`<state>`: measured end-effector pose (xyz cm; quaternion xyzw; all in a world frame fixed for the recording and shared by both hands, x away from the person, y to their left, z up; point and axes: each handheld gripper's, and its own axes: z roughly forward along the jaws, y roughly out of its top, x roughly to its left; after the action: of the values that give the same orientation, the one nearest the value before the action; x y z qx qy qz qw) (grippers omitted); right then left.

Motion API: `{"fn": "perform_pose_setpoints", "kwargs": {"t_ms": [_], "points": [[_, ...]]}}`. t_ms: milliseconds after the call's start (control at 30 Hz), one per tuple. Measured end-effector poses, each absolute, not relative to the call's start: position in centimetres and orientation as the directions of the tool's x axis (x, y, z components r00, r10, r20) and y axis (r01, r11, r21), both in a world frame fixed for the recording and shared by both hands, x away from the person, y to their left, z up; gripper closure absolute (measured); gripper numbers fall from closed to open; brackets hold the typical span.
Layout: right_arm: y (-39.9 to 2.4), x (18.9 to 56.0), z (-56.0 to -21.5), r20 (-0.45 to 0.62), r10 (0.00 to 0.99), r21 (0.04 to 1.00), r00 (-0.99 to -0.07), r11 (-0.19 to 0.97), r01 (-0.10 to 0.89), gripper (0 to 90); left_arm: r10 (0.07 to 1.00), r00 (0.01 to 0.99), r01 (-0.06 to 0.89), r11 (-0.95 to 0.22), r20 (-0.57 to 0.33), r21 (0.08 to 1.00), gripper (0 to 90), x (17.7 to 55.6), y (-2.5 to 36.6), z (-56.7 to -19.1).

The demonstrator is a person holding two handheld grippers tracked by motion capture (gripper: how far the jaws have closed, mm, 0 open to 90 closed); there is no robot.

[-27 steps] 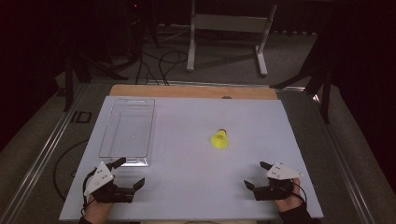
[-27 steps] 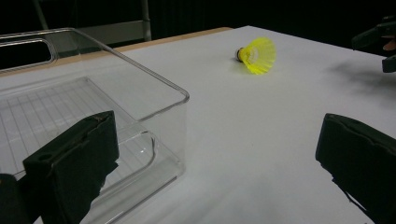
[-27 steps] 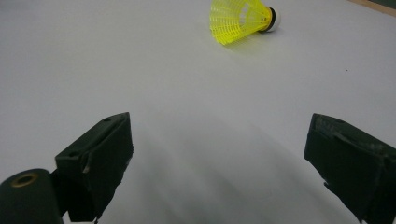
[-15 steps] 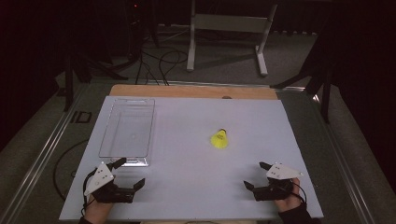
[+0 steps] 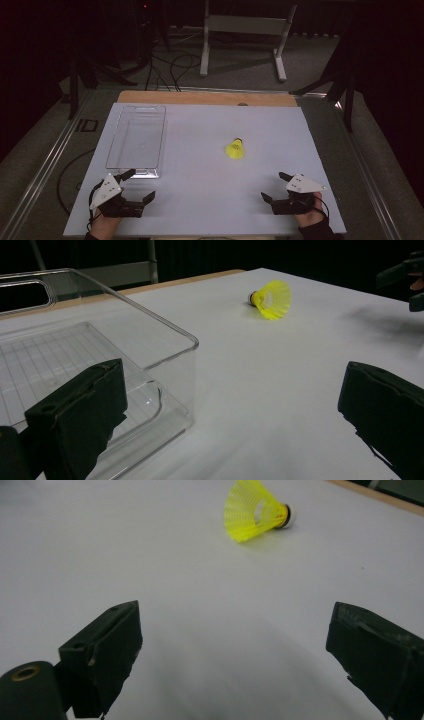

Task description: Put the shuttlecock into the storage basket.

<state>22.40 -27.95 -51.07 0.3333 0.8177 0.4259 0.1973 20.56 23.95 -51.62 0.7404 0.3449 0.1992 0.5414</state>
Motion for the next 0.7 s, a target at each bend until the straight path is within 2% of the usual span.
{"fn": "perform_pose_setpoints", "kwargs": {"t_ms": [267,400,467,700], "points": [[-28.2,22.5,-50.2,-0.014,0.718,0.839,-0.696,0.387,0.382,8.0,0.723,0.686,0.294,-0.176,-0.079,0.939,0.2,20.6,24.0,-51.6],[-27.6,22.3,-49.4,-0.054,0.727,0.81,-0.684,0.432,0.396,8.0,0.722,0.687,0.291,-0.174,-0.079,0.941,0.2,20.6,24.0,-51.6],[-27.3,22.4,-48.8,-0.037,0.734,0.8,-0.678,0.428,0.42,8.0,0.722,0.688,0.291,-0.173,-0.08,0.941,0.2,20.6,24.0,-51.6],[-26.9,22.9,-47.2,-0.038,0.693,0.75,-0.72,0.495,0.438,7.5,0.719,0.69,0.289,-0.178,-0.076,0.941,0.2,20.5,23.9,-51.6]]}}
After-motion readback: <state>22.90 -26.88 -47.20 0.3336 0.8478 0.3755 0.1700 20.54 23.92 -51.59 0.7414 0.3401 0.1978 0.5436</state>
